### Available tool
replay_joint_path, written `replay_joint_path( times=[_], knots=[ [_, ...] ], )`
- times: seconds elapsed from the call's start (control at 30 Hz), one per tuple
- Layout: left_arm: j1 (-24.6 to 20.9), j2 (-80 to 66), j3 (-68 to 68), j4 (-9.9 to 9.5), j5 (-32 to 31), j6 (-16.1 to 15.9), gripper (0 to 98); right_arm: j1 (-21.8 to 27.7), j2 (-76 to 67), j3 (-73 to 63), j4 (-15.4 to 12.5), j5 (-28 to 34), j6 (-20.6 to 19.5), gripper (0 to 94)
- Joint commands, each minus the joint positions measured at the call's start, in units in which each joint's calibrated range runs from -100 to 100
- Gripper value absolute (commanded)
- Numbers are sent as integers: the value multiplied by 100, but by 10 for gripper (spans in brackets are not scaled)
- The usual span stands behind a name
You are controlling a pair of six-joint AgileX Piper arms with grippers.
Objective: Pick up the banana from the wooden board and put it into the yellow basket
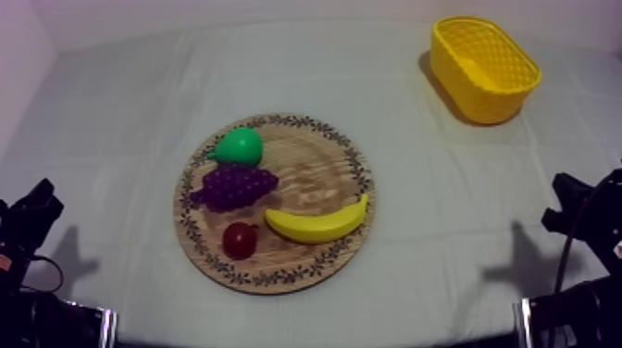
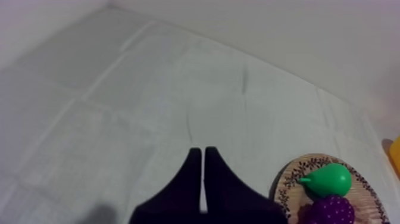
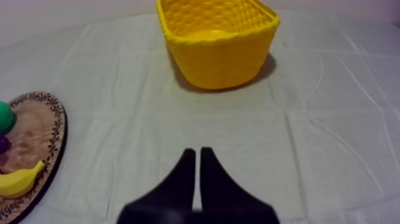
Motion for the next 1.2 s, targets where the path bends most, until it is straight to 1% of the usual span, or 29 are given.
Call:
replay_joint_path(
  times=[0.0, 0.17, 0.33, 0.5, 0.67, 0.9, 0.97, 1.07, 1.17],
  knots=[
    [2, -5, -1, 3, -1, -2, 1, 1, 0, 3, 1, 2, 10, 11],
    [2, -5, -1, 3, -1, 1, 1, 39, 30, 3, -80, -18, 125, 9],
    [2, -5, -1, 3, -1, 2, 1, 59, 153, 3, -120, -193, 177, 6],
    [2, -5, -1, 3, -1, 0, 1, 32, 218, 3, -71, -321, 131, 5],
    [2, -5, -1, 3, -1, 0, 1, 35, 434, -25, -5, -648, 62, 5],
    [2, -5, -1, 3, -1, 0, 1, 83, 864, -329, -46, -970, 84, 5],
    [2, -5, -1, 3, -1, 1, 1, 105, 1009, -455, -109, -1041, 142, 5],
    [2, -5, -1, 3, -1, 1, 1, 155, 1240, -670, -296, -1089, 332, 5],
    [2, -5, -1, 3, -1, 1, 1, 181, 1478, -871, -416, -1133, 464, 5]
  ],
)
